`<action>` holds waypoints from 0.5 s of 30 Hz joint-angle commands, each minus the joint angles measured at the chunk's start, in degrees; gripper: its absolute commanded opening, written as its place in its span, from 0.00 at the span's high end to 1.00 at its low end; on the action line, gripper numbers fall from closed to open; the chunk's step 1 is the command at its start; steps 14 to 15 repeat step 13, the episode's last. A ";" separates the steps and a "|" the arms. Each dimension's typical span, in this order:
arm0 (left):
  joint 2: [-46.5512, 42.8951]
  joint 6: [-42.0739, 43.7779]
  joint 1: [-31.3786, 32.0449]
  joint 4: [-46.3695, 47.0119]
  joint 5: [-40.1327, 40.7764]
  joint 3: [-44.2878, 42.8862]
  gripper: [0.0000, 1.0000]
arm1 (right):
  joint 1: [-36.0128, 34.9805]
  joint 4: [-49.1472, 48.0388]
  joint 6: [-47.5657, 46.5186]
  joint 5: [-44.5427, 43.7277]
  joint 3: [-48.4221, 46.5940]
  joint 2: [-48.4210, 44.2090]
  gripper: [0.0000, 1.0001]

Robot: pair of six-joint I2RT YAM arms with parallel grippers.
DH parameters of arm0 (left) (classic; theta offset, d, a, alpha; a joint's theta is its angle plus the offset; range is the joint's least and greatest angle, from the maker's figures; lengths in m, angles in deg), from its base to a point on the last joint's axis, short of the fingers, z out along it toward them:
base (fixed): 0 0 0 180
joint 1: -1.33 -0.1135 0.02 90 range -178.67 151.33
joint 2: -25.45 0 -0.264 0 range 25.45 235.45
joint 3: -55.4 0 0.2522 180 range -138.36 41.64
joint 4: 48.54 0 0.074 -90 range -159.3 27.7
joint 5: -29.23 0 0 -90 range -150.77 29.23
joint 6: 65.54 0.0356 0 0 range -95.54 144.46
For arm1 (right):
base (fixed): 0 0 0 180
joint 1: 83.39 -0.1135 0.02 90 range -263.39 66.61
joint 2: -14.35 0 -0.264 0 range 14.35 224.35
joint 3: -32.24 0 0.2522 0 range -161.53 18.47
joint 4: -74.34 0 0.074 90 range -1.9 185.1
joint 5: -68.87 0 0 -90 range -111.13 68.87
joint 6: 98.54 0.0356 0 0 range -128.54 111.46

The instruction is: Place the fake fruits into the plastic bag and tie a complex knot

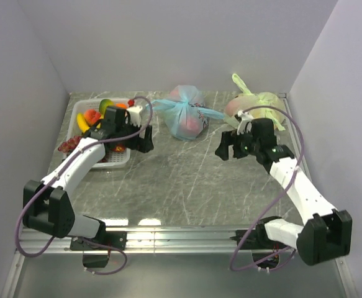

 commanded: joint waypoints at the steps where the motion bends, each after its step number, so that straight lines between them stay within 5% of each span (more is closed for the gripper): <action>1: -5.45 -1.45 2.46 0.94 3.36 4.40 0.01 | -0.49 -8.77 0.97 -2.77 6.26 -4.57 0.04; 6: -8.79 -2.24 5.37 1.73 11.01 10.12 0.01 | -0.49 -10.97 0.19 -3.64 14.79 -8.97 0.02; 15: -8.71 -3.03 6.34 1.91 12.15 8.48 0.01 | -0.49 -9.84 -0.87 -2.78 14.20 -11.52 0.01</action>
